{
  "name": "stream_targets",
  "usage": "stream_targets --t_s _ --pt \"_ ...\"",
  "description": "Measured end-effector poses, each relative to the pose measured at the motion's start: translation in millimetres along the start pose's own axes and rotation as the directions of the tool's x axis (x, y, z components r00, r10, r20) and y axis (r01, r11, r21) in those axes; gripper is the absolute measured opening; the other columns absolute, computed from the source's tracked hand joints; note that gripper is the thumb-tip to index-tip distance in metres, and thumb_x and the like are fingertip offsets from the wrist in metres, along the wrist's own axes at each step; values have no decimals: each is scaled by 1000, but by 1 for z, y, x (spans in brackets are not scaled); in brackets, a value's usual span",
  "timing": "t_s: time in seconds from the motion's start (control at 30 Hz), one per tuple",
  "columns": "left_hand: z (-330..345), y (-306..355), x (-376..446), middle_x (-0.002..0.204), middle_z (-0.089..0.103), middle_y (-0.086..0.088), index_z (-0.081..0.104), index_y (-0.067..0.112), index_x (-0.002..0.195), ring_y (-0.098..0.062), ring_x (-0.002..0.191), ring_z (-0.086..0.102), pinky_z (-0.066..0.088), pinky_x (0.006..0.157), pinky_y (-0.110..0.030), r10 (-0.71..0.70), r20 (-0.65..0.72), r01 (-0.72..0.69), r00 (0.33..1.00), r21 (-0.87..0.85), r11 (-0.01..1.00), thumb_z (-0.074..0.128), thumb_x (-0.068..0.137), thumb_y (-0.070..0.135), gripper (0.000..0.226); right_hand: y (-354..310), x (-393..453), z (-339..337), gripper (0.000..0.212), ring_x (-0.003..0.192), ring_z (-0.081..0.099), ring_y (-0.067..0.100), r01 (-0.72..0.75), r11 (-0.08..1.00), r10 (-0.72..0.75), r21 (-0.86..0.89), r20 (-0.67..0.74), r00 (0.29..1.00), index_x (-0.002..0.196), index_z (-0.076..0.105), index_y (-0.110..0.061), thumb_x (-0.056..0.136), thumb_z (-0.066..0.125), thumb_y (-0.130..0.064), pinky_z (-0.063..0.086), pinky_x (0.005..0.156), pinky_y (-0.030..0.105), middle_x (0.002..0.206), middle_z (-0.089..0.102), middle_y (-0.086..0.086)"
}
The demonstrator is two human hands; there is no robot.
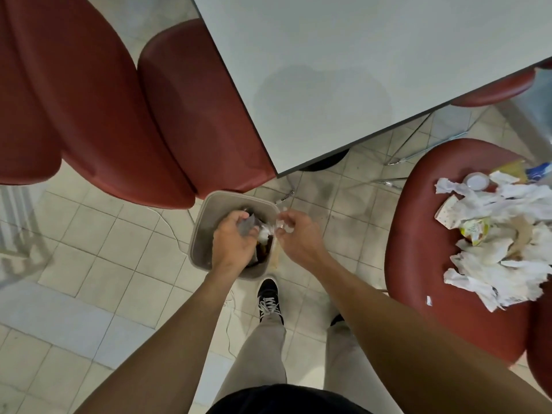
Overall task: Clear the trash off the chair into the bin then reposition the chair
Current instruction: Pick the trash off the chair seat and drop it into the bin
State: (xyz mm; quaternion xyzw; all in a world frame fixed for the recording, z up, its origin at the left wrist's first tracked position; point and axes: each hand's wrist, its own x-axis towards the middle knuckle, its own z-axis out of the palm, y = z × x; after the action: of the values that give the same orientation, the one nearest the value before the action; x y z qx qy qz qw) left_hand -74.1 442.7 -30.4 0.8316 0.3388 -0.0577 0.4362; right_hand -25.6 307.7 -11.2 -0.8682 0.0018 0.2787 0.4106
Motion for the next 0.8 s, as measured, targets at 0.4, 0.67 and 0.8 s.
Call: stream_targets --t_s 0.4,0.67,0.8 --pt "108 74 -28 108 65 0 61 18 106 -10 97 59 46 92 -25 145 282 -171 948 70 983 68 84 10 25 121 -28 -120 38 114 56 18 -198 977 208 74 -163 964 126 58 -14 88 61 -14 45 100 28 124 59 4" --pt "227 135 -74 112 62 7 61 24 108 -9 109 56 44 94 -26 213 490 -325 846 157 933 67 86 15 24 243 -71 -210 42 108 57 22 -381 898 431 222 -260 864 124 56 -16 82 59 -14 48 96 38 120 59 5" --pt "292 161 -103 114 62 5 63 21 110 -12 107 57 47 94 -29 238 594 -421 769 189 887 69 85 16 27 304 -92 -244 43 105 61 21 -455 830 545 323 -294 785 121 58 -20 79 56 -14 50 93 36 122 59 5"
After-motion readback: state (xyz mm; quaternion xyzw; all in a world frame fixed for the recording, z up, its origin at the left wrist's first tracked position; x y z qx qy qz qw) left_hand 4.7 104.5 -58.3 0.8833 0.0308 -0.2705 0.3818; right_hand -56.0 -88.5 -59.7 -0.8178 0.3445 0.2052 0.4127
